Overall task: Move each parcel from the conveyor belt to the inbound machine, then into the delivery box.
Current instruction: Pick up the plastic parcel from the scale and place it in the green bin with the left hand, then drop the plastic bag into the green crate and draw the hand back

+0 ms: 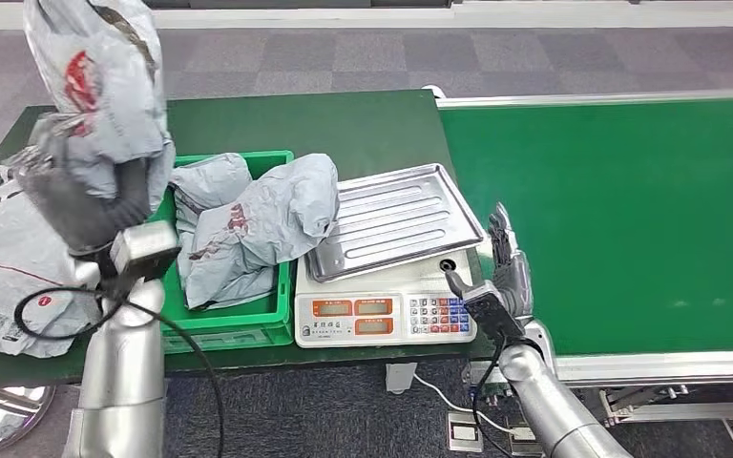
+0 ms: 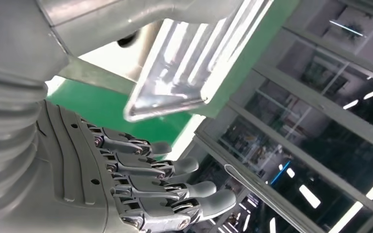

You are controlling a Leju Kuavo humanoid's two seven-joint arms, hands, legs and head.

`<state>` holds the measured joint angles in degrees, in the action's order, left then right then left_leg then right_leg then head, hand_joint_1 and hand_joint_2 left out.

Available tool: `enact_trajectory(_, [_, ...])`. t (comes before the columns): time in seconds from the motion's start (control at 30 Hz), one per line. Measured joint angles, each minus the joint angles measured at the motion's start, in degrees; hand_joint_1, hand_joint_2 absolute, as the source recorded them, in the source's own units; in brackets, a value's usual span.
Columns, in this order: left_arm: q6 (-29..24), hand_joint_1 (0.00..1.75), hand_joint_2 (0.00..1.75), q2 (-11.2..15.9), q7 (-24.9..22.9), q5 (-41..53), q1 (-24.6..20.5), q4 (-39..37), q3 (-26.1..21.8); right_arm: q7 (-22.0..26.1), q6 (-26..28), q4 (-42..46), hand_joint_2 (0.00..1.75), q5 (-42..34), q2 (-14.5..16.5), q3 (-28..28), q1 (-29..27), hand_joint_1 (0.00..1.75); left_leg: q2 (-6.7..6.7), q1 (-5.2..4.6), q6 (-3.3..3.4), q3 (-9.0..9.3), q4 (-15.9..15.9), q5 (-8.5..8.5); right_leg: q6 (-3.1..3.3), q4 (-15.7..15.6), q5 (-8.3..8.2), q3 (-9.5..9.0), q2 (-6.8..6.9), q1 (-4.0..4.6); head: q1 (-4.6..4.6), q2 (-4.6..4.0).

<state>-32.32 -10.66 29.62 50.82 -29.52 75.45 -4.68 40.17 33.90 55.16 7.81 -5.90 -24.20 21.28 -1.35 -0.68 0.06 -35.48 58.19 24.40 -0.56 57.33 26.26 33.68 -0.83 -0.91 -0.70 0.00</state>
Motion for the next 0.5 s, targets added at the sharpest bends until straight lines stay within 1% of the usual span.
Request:
enact_trajectory(0.07, [9.90, 1.75, 1.75, 3.26, -10.46, 6.47, -1.89, -11.42, -0.26, 0.01, -0.64, 0.46, 1.75, 0.36, -0.30, 0.05, -0.72, 0.00, 0.12, 0.00, -0.08, 0.15, -0.03, 0.02, 0.10, 0.04, -0.03, -0.06, -0.09, 0.00, -0.03, 0.00])
enact_trajectory(0.1, [14.77, 1.75, 1.75, 4.64, -14.60, 9.55, -2.45, -16.80, 0.06, 0.02, -0.96, 0.56, 1.75, 0.59, -0.37, 0.09, -0.93, 0.00, 0.28, 0.02, -0.13, 0.16, -0.03, 0.01, 0.18, 0.05, -0.11, -0.01, -0.23, 0.02, -0.03, 0.00])
enact_trajectory(0.13, [18.53, 1.75, 1.75, 5.71, -17.26, 11.95, -2.85, -21.28, 0.55, 0.01, -1.15, 0.61, 1.75, 0.81, -0.44, 0.16, -1.13, 0.00, 0.45, 0.03, -0.17, 0.15, -0.03, -0.01, 0.24, 0.07, -0.20, 0.07, -0.37, 0.03, -0.04, 0.00])
enact_trajectory(0.2, [22.45, 1.75, 1.75, 6.76, -19.53, 14.42, -3.49, -26.69, 1.40, -0.01, -1.31, 0.62, 1.75, 1.10, -0.58, 0.29, -1.43, 0.00, 0.63, 0.05, -0.17, 0.10, -0.03, -0.06, 0.25, 0.07, -0.28, 0.15, -0.52, 0.05, -0.04, 0.00])
enact_trajectory(0.3, [23.03, 1.75, 1.75, 6.97, -19.76, 14.75, -3.69, -27.71, 1.61, -0.02, -1.31, 0.62, 1.75, 1.13, -0.62, 0.33, -1.50, 0.00, 0.63, 0.05, -0.17, 0.09, -0.03, -0.06, 0.24, 0.08, -0.29, 0.15, -0.53, 0.05, -0.04, 0.00])
enact_trajectory(0.33, [23.92, 1.75, 1.75, 7.20, -20.21, 15.17, -4.04, -29.11, 1.98, -0.02, -1.31, 0.62, 1.75, 1.14, -0.67, 0.38, -1.60, 0.00, 0.64, 0.05, -0.17, 0.09, -0.03, -0.06, 0.24, 0.08, -0.29, 0.14, -0.53, 0.04, -0.03, 0.00])
enact_trajectory(0.37, [26.07, 1.75, 1.75, 7.72, -21.10, 15.92, -5.27, -32.27, 2.88, -0.02, -1.35, 0.62, 1.75, 1.22, -0.79, 0.43, -1.83, 0.00, 0.56, 0.04, -0.16, 0.11, -0.03, -0.05, 0.21, 0.07, -0.28, 0.07, -0.49, 0.03, -0.03, 0.00])
enact_trajectory(0.43, [30.88, 1.75, 1.75, 9.14, -22.99, 17.53, -9.03, -41.20, 5.50, -0.03, -1.45, 0.62, 1.75, 1.48, -1.04, 0.54, -2.28, 0.00, 0.31, 0.00, -0.10, 0.28, -0.03, 0.02, 0.15, 0.05, -0.12, -0.23, -0.28, 0.00, -0.02, 0.00])
enact_trajectory(0.47, [32.47, 1.75, 1.75, 9.72, -23.56, 17.95, -10.76, -44.71, 6.58, -0.03, -1.50, 0.62, 1.75, 1.65, -1.12, 0.56, -2.42, 0.00, 0.18, -0.02, -0.06, 0.39, -0.03, 0.05, 0.12, 0.04, -0.04, -0.40, -0.16, -0.01, -0.02, 0.00])
enact_trajectory(0.5, [32.89, 1.75, 1.75, 10.03, -23.74, 18.05, -11.71, -46.62, 7.19, -0.04, -1.52, 0.62, 1.75, 1.78, -1.13, 0.57, -2.43, 0.00, 0.13, -0.02, -0.04, 0.49, -0.04, 0.08, 0.11, 0.04, 0.03, -0.52, -0.09, -0.02, -0.02, 0.00])
